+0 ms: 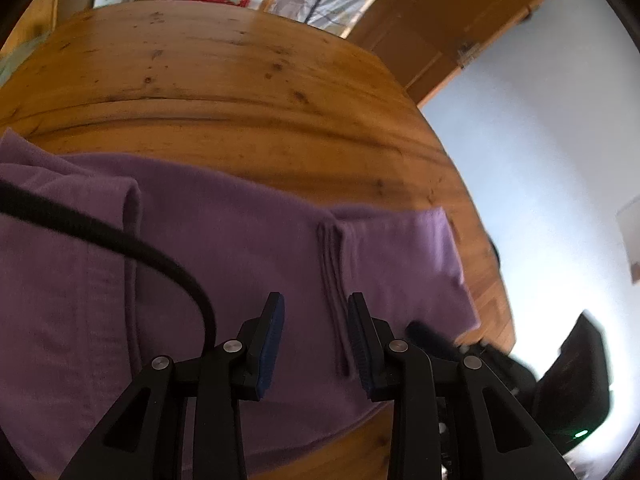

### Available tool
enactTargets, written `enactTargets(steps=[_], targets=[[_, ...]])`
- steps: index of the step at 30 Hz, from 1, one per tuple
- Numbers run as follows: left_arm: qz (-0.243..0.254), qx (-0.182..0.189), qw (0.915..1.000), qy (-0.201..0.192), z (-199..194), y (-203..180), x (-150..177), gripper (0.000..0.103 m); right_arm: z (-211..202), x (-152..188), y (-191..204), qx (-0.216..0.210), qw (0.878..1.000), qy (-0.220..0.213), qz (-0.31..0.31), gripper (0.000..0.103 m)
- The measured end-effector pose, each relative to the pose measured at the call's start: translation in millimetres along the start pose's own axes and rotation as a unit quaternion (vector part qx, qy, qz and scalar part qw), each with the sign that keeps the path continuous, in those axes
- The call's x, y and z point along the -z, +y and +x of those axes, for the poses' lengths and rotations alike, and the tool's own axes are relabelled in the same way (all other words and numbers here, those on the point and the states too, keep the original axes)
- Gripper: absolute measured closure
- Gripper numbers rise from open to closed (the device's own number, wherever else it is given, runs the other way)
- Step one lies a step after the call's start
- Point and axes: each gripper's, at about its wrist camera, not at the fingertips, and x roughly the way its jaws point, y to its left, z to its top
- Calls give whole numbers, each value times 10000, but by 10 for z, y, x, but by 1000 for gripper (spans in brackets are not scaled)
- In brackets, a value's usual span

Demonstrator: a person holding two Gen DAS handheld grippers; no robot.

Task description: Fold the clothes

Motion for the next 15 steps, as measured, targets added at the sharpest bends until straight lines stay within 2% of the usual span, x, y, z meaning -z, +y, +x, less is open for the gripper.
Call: enactTargets(steps=[4, 8, 12, 15], targets=[[347, -336, 9988, -87, 17, -86, 92, 69, 43, 28, 81, 39, 9999, 86, -40, 82], [342, -471, 9983, 40, 92, -55, 138, 69, 61, 59, 118, 164, 9998, 122, -65, 82], [265, -253, 9993, -12, -37, 9, 181, 69, -13, 13, 184, 222, 9996, 65, -133, 82], [249, -211, 9992, -209, -238, 59, 192, 69, -97, -58, 293, 151, 9996, -92, -236, 82]])
